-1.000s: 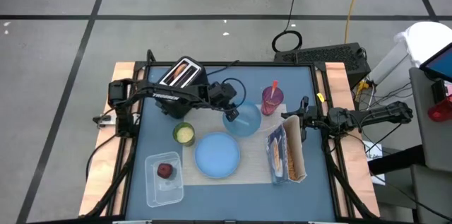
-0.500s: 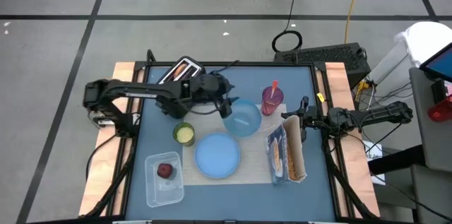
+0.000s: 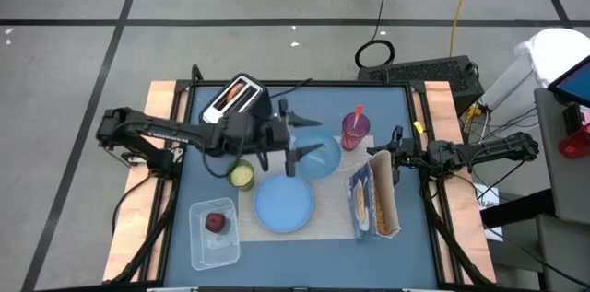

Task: Arrange a breakfast setting
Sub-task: Pour the cereal into the light blue bowl

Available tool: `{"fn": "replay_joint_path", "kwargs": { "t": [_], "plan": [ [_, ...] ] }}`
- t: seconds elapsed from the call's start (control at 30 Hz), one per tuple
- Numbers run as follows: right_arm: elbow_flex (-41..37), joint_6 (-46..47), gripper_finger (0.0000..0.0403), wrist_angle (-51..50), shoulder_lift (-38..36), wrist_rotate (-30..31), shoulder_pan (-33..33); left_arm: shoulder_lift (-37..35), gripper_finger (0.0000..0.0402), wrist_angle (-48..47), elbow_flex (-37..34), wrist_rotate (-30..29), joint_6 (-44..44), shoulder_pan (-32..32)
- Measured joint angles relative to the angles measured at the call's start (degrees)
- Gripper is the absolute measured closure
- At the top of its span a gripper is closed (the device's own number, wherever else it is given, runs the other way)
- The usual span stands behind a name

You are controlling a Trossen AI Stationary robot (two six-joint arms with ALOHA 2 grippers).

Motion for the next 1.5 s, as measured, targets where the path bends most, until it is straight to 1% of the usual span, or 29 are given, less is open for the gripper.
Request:
{"fn": "replay_joint_path", "kwargs": {
  "t": [0.1,0.17,0.23,0.43,0.5,0.6,0.83,0.97,1.2,1.37,1.5],
  "plan": [
    [0.0,0.0,0.0394,0.0,0.0,0.0,0.0,1.4,0.0160,-1.5,3.8,0.0,0.2,-1.6],
    [0.0,0.0,0.0394,0.0,0.0,0.0,0.0,2.0,0.0160,-4.0,6.8,0.2,0.7,-2.8],
    [0.0,0.0,0.0394,0.0,0.0,0.0,0.0,4.5,0.0160,-5.1,11.1,1.9,1.8,-3.6],
    [0.0,0.0,0.0394,0.2,0.0,0.0,0.0,12.1,0.0160,-15.0,23.1,4.8,6.5,-4.8],
    [0.0,0.0,0.0394,0.0,0.0,0.0,0.0,15.0,0.0161,-16.6,27.0,6.3,7.6,-5.0],
    [0.0,0.0,0.0394,0.0,0.0,0.0,0.0,19.2,0.0161,-20.8,31.8,8.4,10.2,-5.0],
    [0.0,0.0,0.0394,0.0,0.0,0.0,0.0,27.9,0.0161,-28.9,41.7,10.5,18.5,-5.3],
    [0.0,0.0,0.0394,0.0,0.0,0.0,0.0,31.3,0.0161,-31.6,43.5,10.5,25.6,-5.3],
    [0.0,0.0,0.0394,0.0,0.0,0.0,0.0,32.6,0.0161,-33.6,43.5,10.0,36.6,-5.3],
    [0.0,0.0,0.0394,0.0,0.0,0.0,0.0,32.6,0.0161,-33.3,43.3,10.0,40.8,-5.1],
    [0.0,0.0,0.0394,0.0,0.0,0.0,0.0,32.6,0.0161,-33.6,43.3,10.0,41.3,-4.7]
  ]
}}
